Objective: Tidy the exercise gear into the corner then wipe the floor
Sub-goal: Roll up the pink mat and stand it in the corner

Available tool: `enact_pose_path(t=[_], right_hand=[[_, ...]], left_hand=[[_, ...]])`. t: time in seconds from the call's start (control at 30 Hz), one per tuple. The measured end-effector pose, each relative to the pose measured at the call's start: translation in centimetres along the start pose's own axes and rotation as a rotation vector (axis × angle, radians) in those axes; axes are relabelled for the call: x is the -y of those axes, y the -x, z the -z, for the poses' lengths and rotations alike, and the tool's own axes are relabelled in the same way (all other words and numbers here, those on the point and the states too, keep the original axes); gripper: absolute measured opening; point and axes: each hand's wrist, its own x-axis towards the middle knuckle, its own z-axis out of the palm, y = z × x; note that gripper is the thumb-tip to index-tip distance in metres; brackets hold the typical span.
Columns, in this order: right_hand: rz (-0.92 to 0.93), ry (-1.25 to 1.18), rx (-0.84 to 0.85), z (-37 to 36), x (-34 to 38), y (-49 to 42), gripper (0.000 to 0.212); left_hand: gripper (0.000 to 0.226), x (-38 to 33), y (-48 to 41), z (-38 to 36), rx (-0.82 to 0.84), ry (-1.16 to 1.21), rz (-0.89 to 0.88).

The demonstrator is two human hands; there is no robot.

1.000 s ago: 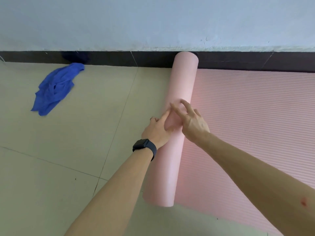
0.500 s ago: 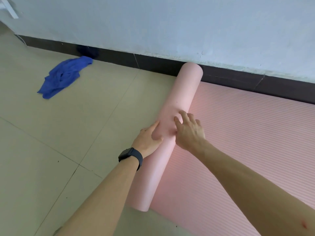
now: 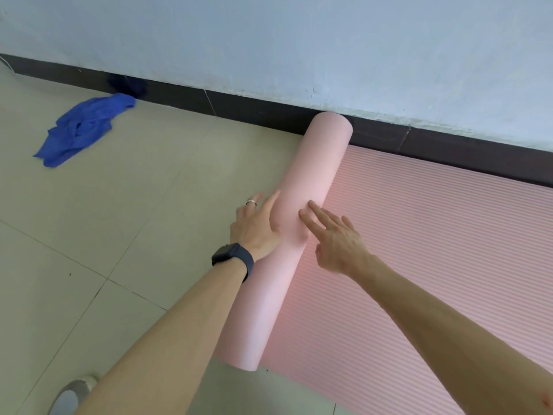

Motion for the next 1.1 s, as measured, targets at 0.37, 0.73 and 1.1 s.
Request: enact_pose_path(t=[0.37, 0.73, 1.1], right_hand=[[0.033, 0.022, -0.021, 3.3, -0.9, 1.7, 0.101], [-0.145, -0.043, -0.105, 0.1, -4.9, 5.4, 0.084], [-0.438, -0.698, -0.322, 0.2, -6.9, 8.4, 0.066]], left_hand=[[0.089, -4.2, 2.4, -2.2, -0.010, -0.152, 0.008], [0.063, -2.4, 4.8, -2.9, 0.265, 0.127, -0.097], [0.084, -9.6, 5.9, -5.9, 0.122, 0.109, -0.134]])
